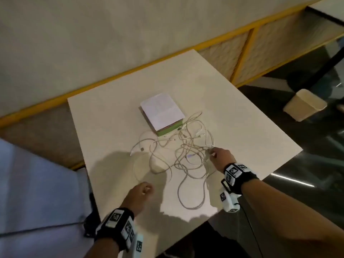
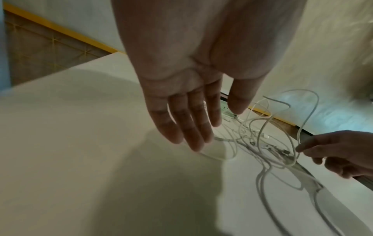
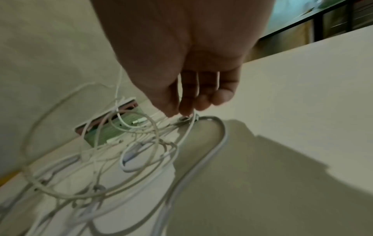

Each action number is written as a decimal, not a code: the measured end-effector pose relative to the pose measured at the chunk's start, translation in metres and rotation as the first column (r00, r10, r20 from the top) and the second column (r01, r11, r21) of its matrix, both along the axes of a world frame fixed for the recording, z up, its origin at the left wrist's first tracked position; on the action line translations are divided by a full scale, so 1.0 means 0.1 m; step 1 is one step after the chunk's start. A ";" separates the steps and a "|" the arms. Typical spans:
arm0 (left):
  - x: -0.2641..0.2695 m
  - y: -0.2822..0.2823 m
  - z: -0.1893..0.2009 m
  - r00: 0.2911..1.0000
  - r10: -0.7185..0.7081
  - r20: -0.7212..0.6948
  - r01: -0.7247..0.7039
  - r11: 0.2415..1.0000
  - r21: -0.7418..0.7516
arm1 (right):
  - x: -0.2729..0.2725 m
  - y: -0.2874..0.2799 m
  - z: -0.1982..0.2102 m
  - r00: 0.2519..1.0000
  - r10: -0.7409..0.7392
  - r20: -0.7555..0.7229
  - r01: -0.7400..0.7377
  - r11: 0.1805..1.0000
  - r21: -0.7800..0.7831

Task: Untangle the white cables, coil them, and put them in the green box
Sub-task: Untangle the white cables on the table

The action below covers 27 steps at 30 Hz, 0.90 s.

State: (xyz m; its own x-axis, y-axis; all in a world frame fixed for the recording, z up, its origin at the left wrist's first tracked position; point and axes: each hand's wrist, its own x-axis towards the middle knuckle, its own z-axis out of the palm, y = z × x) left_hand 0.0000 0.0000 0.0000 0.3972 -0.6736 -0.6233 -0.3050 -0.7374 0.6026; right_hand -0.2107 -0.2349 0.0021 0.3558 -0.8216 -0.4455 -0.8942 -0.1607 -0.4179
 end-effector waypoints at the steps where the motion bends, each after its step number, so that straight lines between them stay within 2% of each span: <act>1: -0.04 -0.12 -0.05 1.000 0.020 -0.005 -0.020 1.000 -0.013 | 0.01 -0.08 -0.02 1.000 0.008 -0.003 -0.008 1.000 0.013; 5: -0.29 -0.53 -0.01 0.998 0.050 -0.047 -0.050 0.999 -0.005 | 0.07 -0.35 -0.13 0.995 0.086 -0.045 -0.081 0.991 0.102; 8: -0.43 -0.74 0.02 0.997 0.063 -0.047 -0.063 0.998 -0.007 | 0.14 -0.50 -0.16 0.977 0.192 -0.091 -0.182 0.978 0.105; 13: -0.48 -0.87 0.02 0.993 0.098 -0.066 -0.098 0.995 -0.005 | 0.08 -0.56 -0.20 0.965 0.261 -0.031 -0.254 0.956 0.144; 16: -0.46 -0.90 -0.02 0.994 0.107 -0.026 -0.107 0.994 -0.006 | -0.02 -0.46 -0.20 0.960 0.278 0.017 -0.278 0.955 0.100; 21: -0.50 -0.96 -0.05 0.999 0.034 -0.012 -0.034 0.999 -0.038 | 0.04 -0.24 -0.20 0.896 0.444 -0.017 -0.444 0.896 0.010; 25: -0.49 -1.03 -0.02 0.997 -0.054 -0.049 0.048 0.992 -0.117 | 0.23 -0.25 -0.22 0.891 0.438 -0.122 -0.434 0.899 0.056; 27: -0.51 -1.08 0.04 0.993 -0.116 -0.014 0.113 0.986 -0.126 | 0.29 -0.25 -0.19 0.913 0.390 -0.122 -0.384 0.921 0.072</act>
